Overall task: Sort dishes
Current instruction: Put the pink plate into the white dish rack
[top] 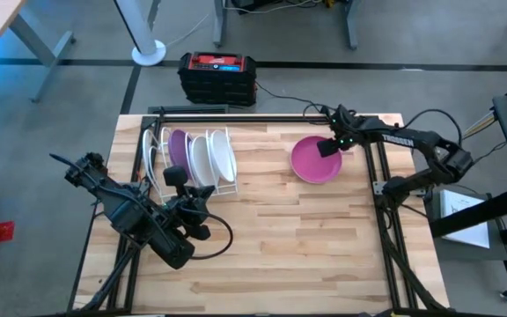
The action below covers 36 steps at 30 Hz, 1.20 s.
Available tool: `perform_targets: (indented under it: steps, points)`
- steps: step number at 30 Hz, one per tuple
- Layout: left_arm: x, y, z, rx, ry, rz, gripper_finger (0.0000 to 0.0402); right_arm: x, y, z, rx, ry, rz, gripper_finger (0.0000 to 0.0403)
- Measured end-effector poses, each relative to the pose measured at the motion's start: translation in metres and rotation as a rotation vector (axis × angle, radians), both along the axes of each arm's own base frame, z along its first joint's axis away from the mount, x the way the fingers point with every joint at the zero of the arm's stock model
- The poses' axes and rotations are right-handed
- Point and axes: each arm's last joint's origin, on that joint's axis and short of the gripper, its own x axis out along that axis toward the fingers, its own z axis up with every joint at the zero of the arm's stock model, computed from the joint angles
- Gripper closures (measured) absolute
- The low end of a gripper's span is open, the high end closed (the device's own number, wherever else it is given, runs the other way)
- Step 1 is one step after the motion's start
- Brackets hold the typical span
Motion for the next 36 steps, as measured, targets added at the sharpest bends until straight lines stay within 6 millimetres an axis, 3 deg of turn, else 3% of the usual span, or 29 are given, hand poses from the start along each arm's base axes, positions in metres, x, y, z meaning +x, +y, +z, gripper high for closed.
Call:
perform_targets:
  steps: [11, 20, 28, 36]
  points:
    - [0.000, 0.000, 0.000, -0.006, -0.008, 0.002, 0.0401, 0.001, -0.001, -0.005, 0.009, 0.030, 0.037, 0.0330]
    - [0.000, 0.000, 0.000, -0.007, -0.008, 0.001, 0.0401, 0.003, -0.003, -0.016, 0.041, 0.074, 0.075, 0.0327]
    - [0.000, 0.000, 0.000, -0.007, -0.009, 0.001, 0.0401, 0.003, 0.002, -0.003, 0.005, 0.042, 0.111, 0.0390]
    - [0.001, -0.001, 0.001, -0.012, -0.015, 0.001, 0.0401, 0.001, 0.010, 0.010, -0.044, 0.033, 0.126, 0.0400]
